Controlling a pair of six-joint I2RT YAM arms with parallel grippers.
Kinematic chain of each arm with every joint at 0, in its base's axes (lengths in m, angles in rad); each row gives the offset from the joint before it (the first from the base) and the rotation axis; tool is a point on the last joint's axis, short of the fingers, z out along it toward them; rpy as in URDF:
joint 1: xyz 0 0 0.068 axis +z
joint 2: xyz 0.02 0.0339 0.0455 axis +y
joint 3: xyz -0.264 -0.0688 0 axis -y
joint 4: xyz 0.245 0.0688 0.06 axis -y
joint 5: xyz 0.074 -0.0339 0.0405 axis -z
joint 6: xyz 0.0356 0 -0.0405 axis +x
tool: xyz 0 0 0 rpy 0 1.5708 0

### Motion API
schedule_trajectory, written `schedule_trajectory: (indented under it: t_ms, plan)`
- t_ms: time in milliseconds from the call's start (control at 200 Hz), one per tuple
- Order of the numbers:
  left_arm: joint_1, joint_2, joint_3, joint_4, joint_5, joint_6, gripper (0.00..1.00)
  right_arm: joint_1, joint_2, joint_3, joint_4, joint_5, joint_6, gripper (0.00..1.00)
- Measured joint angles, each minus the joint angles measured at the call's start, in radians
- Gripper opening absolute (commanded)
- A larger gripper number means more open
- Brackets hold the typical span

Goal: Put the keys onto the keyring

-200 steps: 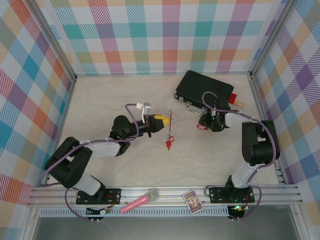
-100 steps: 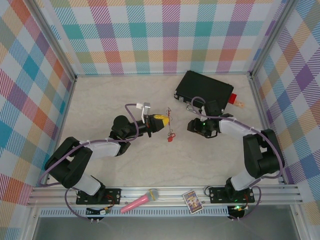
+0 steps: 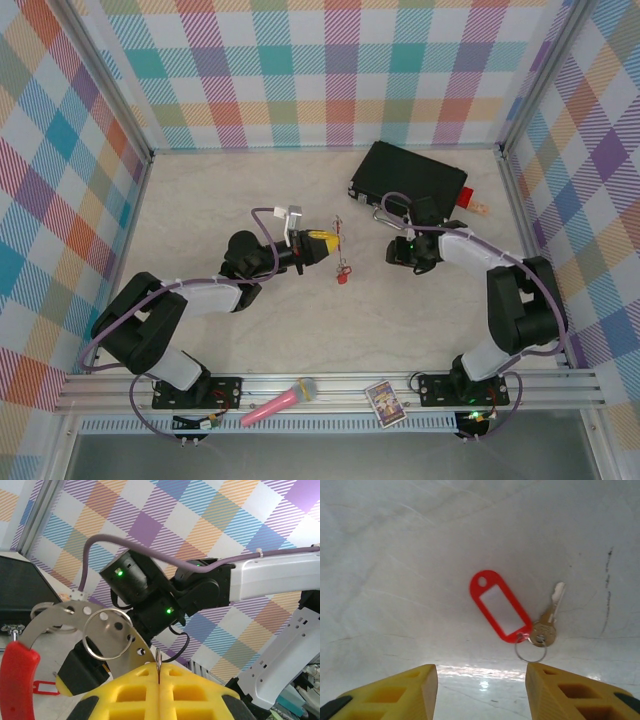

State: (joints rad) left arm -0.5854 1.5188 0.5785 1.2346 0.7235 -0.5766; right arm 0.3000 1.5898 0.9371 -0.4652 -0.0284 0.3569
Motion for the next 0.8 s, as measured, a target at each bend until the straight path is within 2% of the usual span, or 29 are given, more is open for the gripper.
schedule_trajectory:
  t_ms: [250, 405, 800]
  plan:
    - [0.000, 0.005, 0.000, 0.001, 0.001, -0.003, 0.00, 0.029, 0.015, 0.002, -0.044, 0.118, -0.067, 0.50]
    - [0.000, 0.012, 0.000, 0.001, 0.001, -0.007, 0.00, 0.051, 0.060, 0.019, -0.059, 0.183, -0.098, 0.42]
    - [0.000, 0.012, 0.000, 0.007, 0.001, -0.008, 0.00, 0.066, 0.102, 0.060, -0.077, 0.266, -0.134, 0.33]
